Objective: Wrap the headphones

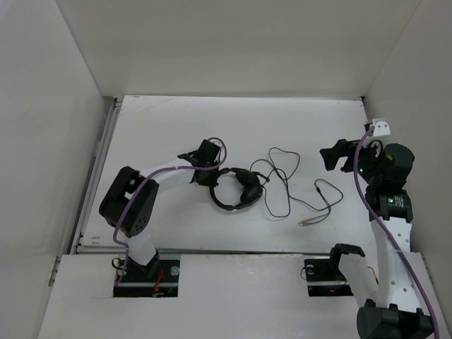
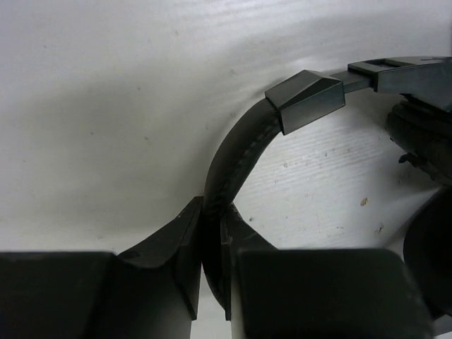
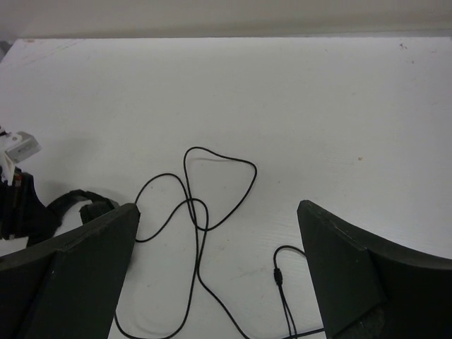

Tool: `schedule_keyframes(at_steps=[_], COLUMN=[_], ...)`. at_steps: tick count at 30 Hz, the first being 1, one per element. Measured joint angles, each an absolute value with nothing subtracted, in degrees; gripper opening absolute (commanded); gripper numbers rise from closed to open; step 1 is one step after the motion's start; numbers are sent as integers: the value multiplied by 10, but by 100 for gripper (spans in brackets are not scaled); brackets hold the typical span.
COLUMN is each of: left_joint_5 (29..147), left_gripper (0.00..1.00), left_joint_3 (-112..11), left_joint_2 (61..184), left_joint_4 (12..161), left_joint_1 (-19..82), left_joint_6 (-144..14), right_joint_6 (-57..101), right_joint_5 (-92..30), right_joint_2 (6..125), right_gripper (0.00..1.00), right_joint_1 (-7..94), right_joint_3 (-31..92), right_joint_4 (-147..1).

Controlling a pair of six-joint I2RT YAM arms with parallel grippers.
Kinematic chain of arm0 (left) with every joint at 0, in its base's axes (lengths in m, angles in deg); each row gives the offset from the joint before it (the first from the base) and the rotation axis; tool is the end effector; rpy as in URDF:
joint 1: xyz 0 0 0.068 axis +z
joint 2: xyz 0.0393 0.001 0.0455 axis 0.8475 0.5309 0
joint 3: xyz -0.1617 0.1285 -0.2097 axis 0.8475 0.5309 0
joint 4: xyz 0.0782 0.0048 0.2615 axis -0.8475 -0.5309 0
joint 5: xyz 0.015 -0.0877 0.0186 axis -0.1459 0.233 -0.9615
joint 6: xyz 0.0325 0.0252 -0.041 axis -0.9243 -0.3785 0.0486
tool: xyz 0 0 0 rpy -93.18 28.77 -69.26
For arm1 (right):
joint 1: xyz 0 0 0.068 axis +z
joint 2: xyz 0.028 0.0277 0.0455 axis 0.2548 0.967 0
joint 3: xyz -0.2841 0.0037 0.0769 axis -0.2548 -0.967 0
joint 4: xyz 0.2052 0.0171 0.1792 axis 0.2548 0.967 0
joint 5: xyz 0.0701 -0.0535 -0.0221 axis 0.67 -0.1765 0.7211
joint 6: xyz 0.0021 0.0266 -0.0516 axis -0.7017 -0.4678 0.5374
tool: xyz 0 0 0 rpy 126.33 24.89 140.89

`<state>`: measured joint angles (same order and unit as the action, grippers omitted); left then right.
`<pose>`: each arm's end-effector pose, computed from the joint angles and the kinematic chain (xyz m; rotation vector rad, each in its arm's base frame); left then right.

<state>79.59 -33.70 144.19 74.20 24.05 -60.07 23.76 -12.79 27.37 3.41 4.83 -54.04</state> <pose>0.2971 -0.1993 0.1795 0.3718 2.4927 -0.3645 0.1676 -0.0148 0.3758 -0.0761 1.7739 0.3308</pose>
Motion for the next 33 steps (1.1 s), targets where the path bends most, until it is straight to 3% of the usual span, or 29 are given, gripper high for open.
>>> schedule_keyframes(at_steps=[11, 26, 33], left_joint_5=[821, 896, 926], left_gripper=[0, 0, 0], left_joint_3=[-605, -812, -858], left_joint_2=[1457, 1406, 1392], left_joint_4=[632, 516, 488], left_joint_1=[360, 405, 426], left_joint_6=[-652, -715, -719], right_joint_6=[417, 322, 313], right_joint_5=[-131, -95, -91], right_joint_2=[297, 495, 583], right_gripper=[100, 100, 100], right_joint_1=[229, 408, 439], right_joint_3=[-17, 53, 89], right_joint_4=[-557, -842, -921])
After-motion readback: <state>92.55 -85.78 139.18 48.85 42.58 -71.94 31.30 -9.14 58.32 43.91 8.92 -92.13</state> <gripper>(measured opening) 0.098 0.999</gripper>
